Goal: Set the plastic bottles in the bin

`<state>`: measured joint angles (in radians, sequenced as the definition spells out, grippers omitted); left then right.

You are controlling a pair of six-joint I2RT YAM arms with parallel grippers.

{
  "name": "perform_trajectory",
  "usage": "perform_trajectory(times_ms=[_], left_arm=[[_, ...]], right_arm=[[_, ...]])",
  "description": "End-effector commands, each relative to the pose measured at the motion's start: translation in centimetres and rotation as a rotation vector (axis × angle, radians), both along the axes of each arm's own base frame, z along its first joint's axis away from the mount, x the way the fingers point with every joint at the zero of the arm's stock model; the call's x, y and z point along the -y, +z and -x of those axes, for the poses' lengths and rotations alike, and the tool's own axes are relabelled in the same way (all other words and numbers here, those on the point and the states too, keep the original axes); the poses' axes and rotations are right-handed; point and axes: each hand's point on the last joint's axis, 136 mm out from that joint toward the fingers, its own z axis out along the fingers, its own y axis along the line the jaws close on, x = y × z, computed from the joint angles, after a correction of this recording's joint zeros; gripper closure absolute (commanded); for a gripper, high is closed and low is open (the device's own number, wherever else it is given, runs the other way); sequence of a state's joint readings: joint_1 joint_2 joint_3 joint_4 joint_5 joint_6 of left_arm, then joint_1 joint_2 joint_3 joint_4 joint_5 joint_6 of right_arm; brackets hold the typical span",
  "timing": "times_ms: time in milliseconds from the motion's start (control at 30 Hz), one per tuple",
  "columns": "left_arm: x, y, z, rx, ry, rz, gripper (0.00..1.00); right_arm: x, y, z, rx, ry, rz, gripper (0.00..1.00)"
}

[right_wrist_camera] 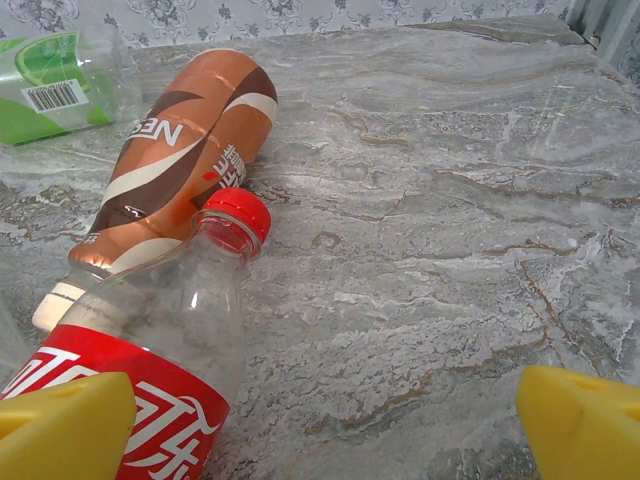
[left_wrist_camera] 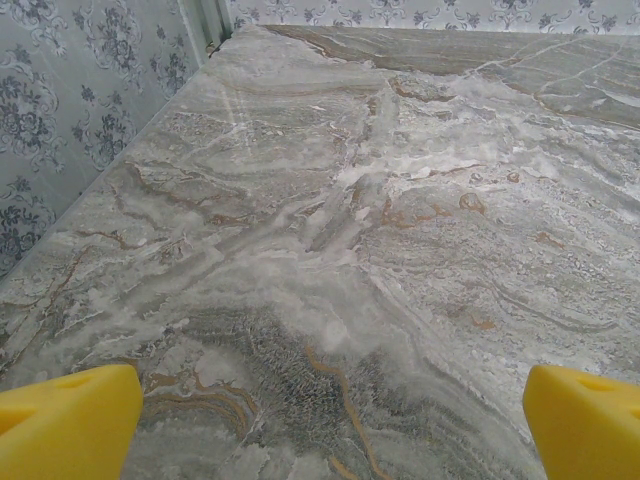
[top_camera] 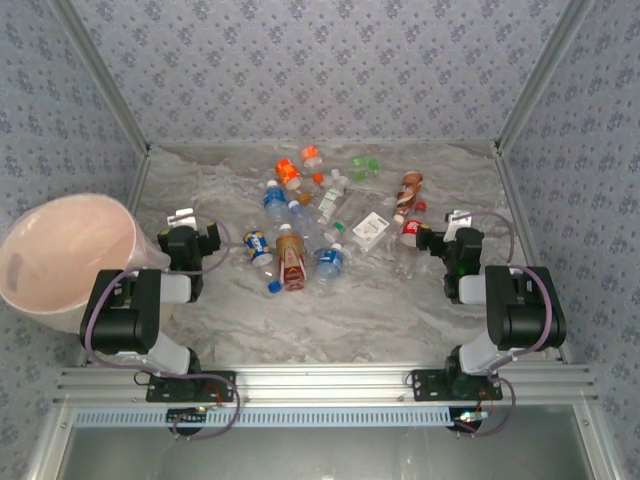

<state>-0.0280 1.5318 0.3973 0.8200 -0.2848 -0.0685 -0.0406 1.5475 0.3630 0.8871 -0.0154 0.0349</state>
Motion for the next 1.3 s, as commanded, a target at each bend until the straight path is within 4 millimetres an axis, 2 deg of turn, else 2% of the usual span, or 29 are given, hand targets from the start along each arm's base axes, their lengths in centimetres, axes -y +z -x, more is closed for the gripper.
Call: perform_trajectory(times_ms=[0, 167, 333, 500, 700, 800, 867, 1000, 1133, 1200, 1267], left_arm=[[-0.4, 0.5, 0.0, 0.031, 0.017, -0.002, 0.02], [0.6, 0.9, -0.4, 0.016, -0.044, -0.001, 0.02], [1.5, 2.4, -0.9, -0.055, -0.082, -0.02, 0.02], [2.3, 3.7, -0.8, -0.046, -0.083, -0.076, 0.02], [3.5, 7.3, -1.0, 0.007, -0.073, -0.037, 0.02], [4.1, 8.6, -1.0, -0.013, -0.032, 0.031, 0.02], [5.4, 8.7, -0.7, -0.048, -0.031, 0.085, 0.02], [9.3, 8.5, 0.0, -0.088, -0.081, 0.108, 0.02], [13.4, 8.3, 0.3, -0.096, -0.178, 0.322, 0.02], [14.6, 7.9, 0.5, -0.113, -0.181, 0.41, 0.02], [15.1, 7.0, 0.8, -0.183, -0.134, 0.492, 0.02]], right_arm=[[-0.1, 0.1, -0.2, -0.004, 0.013, 0.011, 0.0], [-0.4, 0.5, 0.0, 0.014, 0.026, 0.007, 0.0], [-0.5, 2.5, 0.3, 0.026, 0.039, 0.015, 0.0], [0.3, 4.9, 0.8, 0.047, -0.016, 0.042, 0.0], [1.3, 8.2, 1.8, 0.041, -0.13, -0.103, 0.0], [1.7, 8.8, 2.6, -0.006, -0.195, -0.186, 0.0], [2.0, 8.8, 3.2, -0.051, -0.244, -0.254, 0.0], [0.4, 8.5, 4.2, -0.148, -0.185, -0.346, 0.0], [-1.5, 8.3, 4.2, -0.159, -0.155, -0.466, 0.0], [-2.5, 8.1, 4.2, -0.178, -0.129, -0.519, 0.0], [-3.8, 8.1, 4.0, -0.192, -0.088, -0.556, 0.0]])
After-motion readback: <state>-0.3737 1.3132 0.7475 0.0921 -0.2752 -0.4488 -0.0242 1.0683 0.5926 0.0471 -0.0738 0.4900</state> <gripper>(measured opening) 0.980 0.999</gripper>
